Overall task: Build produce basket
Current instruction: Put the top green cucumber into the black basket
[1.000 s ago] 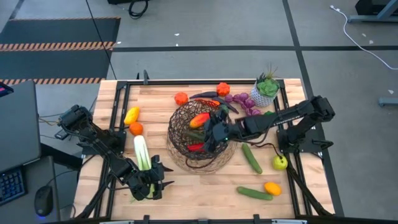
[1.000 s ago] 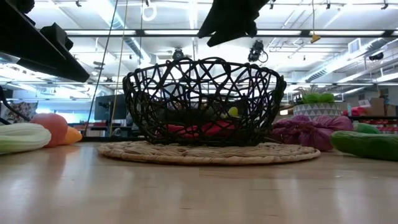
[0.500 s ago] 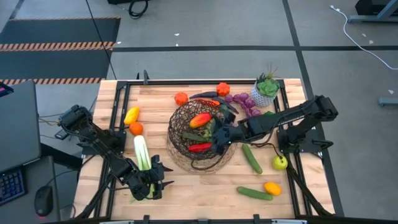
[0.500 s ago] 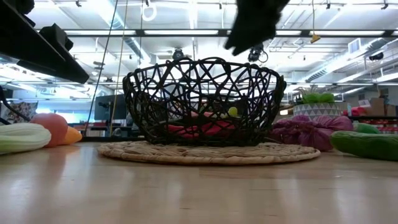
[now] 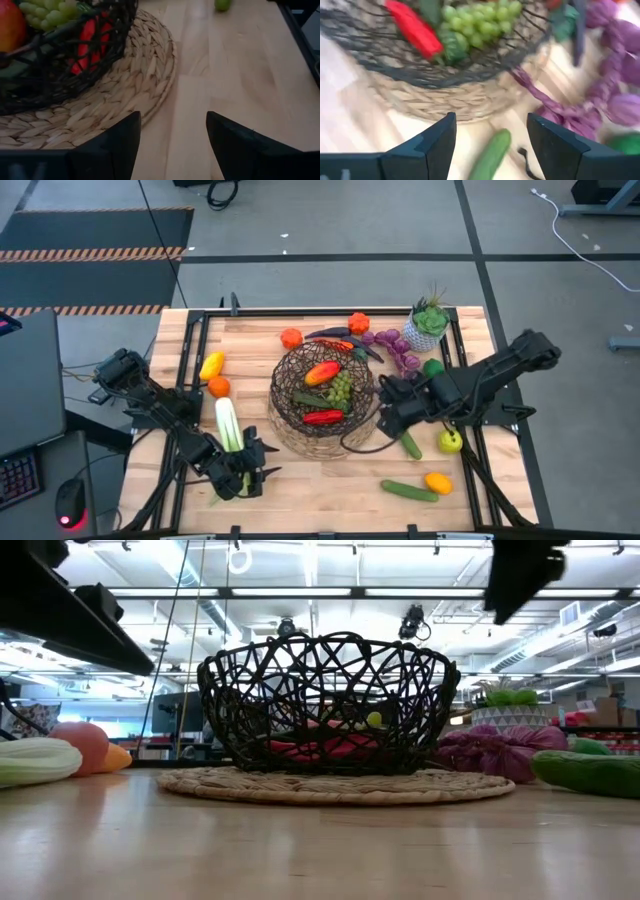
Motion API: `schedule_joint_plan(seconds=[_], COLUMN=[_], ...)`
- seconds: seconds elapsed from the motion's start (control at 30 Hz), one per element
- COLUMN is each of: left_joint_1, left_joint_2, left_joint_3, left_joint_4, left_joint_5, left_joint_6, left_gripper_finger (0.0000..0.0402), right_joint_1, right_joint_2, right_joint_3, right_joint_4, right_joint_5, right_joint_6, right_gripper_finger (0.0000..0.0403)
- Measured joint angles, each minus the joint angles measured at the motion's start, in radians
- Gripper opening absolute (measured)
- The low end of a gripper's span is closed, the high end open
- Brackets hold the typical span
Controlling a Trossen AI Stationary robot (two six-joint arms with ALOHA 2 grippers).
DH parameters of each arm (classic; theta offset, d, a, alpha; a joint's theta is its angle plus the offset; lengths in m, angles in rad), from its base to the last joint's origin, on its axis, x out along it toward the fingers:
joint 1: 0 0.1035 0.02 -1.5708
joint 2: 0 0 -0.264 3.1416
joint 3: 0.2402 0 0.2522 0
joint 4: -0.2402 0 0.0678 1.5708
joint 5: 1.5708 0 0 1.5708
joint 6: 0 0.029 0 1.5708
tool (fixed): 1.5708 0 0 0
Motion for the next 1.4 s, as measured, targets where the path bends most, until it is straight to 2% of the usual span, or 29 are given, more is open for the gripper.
schedule_joint_plan(seconds=[0.23,0.37,0.5,0.7,0.9,1.4], left_joint_1=[0.032,0.036,0.043,0.043,0.041,0.041], left_joint_2=[0.000,0.000,0.000,0.000,0.000,0.000], left_joint_3=[0.000,0.000,0.000,0.000,0.000,0.000], left_joint_4=[0.016,0.033,0.037,0.045,0.045,0.045], left_joint_5=[-0.022,-0.020,-0.021,-0.020,-0.012,-0.007], left_joint_6=[0.064,0.075,0.068,0.067,0.058,-0.013], left_gripper_finger=[0.0231,0.0231,0.0231,0.0231,0.0231,0.0231], right_joint_1=[0.069,0.101,0.141,0.217,0.242,0.255], right_joint_2=[0.084,0.106,0.107,0.107,0.107,0.107], right_joint_3=[-0.033,-0.062,-0.146,-0.284,-0.380,-0.550], right_joint_4=[-0.032,-0.041,-0.012,0.089,0.147,0.432], right_joint_5=[0.041,0.015,-0.053,-0.060,-0.082,-0.074], right_joint_6=[0.094,0.176,0.281,0.414,0.485,0.452], right_gripper_finger=[0.0248,0.0248,0.0248,0.0248,0.0248,0.0268])
